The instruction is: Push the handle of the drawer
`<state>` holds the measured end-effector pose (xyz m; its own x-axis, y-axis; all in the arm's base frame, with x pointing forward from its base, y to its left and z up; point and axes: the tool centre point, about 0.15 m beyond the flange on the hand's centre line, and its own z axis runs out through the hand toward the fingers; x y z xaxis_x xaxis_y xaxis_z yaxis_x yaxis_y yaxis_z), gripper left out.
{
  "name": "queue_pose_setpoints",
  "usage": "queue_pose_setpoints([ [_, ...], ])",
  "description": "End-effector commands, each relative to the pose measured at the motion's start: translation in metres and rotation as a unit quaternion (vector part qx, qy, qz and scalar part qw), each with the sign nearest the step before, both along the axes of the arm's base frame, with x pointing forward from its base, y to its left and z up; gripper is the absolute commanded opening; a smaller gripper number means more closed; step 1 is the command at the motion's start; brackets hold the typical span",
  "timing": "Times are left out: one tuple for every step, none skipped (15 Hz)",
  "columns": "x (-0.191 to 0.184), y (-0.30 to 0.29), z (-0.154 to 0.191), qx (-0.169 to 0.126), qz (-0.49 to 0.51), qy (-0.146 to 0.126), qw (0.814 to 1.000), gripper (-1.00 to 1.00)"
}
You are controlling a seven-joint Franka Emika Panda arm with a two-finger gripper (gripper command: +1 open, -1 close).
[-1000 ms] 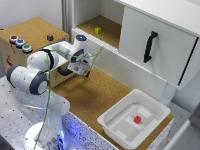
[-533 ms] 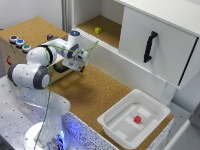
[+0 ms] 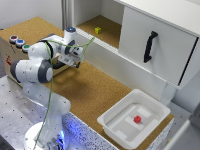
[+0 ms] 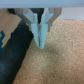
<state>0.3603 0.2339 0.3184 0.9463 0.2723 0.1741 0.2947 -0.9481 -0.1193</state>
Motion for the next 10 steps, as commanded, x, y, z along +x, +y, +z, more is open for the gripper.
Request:
queue_pose_setpoints([
  [0.015, 0.051, -0.004, 0.001, 0.005, 0.01, 1.0, -1.0],
  [0.016, 0.06, -0.006, 0.0, 0.012, 0.014, 1.0, -1.0],
  [0.019, 0.069, -0.006, -0.001, 0.022, 0.012, 1.0, -1.0],
  [0.021, 0.076, -0.005, 0.0, 0.031, 0.011, 0.999, -1.0],
  [0.023, 0.08, -0.001, 0.002, 0.033, 0.006, 0.999, -1.0],
  [0.023, 0.083, 0.001, 0.002, 0.037, 0.003, 0.999, -1.0],
  [0.023, 0.084, 0.004, 0.005, 0.04, 0.0, 0.999, -1.0],
  [0.022, 0.086, 0.006, 0.007, 0.045, -0.002, 0.999, -1.0],
  [0.021, 0.086, 0.007, 0.007, 0.046, -0.002, 0.999, -1.0],
  [0.02, 0.084, 0.007, 0.007, 0.043, -0.002, 0.999, -1.0],
])
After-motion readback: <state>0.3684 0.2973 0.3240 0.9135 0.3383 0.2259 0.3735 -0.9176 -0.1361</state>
